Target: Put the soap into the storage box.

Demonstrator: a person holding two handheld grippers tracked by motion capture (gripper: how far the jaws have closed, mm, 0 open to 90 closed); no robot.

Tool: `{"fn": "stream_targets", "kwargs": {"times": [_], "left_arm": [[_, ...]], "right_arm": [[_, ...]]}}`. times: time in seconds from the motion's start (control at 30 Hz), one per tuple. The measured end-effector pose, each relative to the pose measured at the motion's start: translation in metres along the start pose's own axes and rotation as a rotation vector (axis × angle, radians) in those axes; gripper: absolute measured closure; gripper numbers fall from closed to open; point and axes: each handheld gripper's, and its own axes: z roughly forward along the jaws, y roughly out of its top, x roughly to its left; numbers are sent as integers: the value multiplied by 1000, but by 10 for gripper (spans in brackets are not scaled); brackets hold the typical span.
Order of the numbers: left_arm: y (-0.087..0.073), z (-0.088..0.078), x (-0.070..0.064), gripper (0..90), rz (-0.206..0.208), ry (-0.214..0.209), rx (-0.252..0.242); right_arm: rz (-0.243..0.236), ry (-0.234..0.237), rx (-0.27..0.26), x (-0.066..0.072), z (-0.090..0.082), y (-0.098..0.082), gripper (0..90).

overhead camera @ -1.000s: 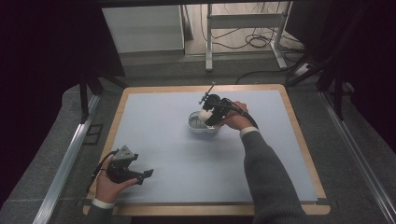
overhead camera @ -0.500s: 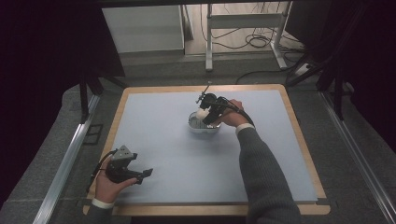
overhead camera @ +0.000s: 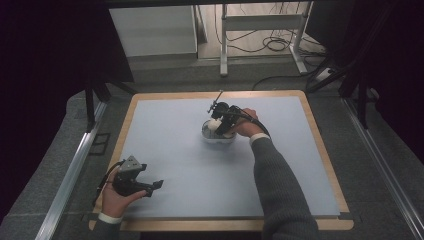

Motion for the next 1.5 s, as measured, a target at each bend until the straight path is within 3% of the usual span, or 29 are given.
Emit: {"fn": "stream_targets", "kwargs": {"times": [0.27, 0.5, 0.67, 1.1, 1.2, 1.5], "left_arm": [[0, 1, -1, 86, 3, -1, 6], [0, 3, -2, 86, 6, -2, 11], [0, 4, -2, 86, 9, -2, 16], [0, 5, -4, 89, 7, -3, 7], [0, 6, -5, 89, 8, -5, 6], [0, 7, -5, 89, 8, 0, 12]], "right_arm": [[57, 0, -39, 1, -9, 1, 419], [122, -15, -109, 2, -21, -6, 344], [199, -14, -178, 3, -34, -18, 311], [274, -52, -292, 28, -49, -81, 263], [277, -68, -304, 35, -51, -97, 264], [345, -104, -336, 53, -53, -153, 254]]}}
